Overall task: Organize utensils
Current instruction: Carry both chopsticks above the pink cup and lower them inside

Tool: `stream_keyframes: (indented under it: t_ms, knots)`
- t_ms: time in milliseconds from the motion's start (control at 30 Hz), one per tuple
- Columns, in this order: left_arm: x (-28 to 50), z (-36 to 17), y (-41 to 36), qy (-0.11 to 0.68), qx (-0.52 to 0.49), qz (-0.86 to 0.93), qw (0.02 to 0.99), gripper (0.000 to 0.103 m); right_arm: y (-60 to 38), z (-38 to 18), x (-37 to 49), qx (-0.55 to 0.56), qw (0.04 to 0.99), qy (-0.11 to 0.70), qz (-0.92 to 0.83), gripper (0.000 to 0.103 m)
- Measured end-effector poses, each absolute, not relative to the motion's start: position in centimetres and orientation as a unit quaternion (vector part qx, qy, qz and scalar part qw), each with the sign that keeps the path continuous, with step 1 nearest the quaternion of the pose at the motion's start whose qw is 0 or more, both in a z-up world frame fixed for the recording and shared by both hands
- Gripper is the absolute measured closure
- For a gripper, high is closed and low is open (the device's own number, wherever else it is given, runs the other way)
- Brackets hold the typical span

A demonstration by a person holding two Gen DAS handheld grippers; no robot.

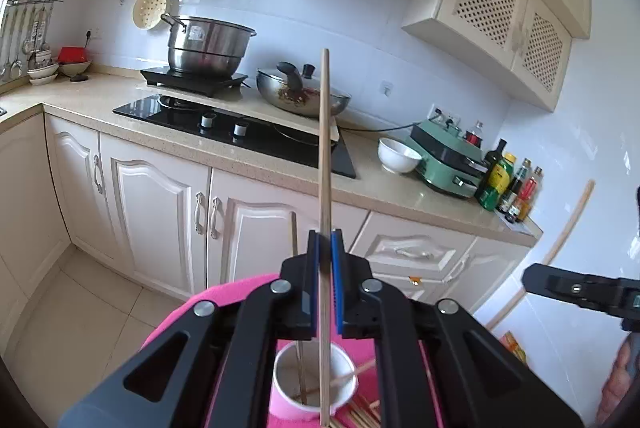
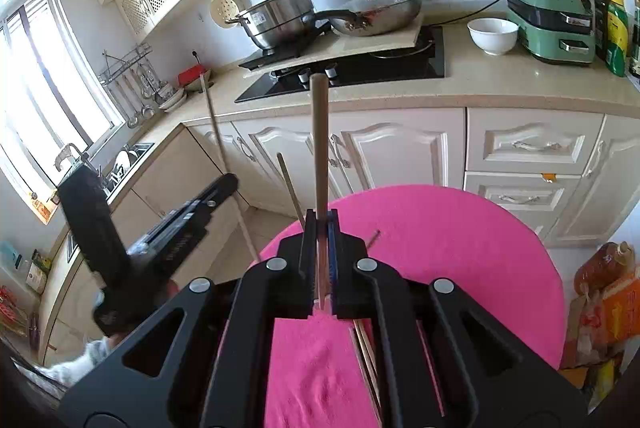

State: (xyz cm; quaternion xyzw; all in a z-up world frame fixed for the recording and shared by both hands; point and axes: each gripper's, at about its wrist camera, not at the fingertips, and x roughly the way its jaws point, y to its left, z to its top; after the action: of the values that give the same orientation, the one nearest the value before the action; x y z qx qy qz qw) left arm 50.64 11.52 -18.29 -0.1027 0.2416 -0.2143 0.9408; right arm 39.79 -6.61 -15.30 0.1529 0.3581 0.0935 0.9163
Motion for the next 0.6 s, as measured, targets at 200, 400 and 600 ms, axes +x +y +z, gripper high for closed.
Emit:
stream_keyframes:
  t_ms: [200, 400, 600]
  knots:
    - [52.5, -20.7, 10.5, 0.243, -0.103, -0.206, 0.942, 0.097, -5.4, -16.1, 41.0, 0.143, 0.920, 0.355, 0.087, 0.098]
    - [53.0, -22.9, 9.3, 0.243, -0.075, -0.209, 0.944, 0.097, -5.0, -17.4, 41.9, 0.141, 0.920, 0.357, 0.084, 0.098]
    - [52.5, -24.2, 9.6, 0.257, -0.060, -0.212, 0.941, 0.097, -4.0, -19.0, 42.1, 0.124, 0.917, 0.370, 0.081, 0.098]
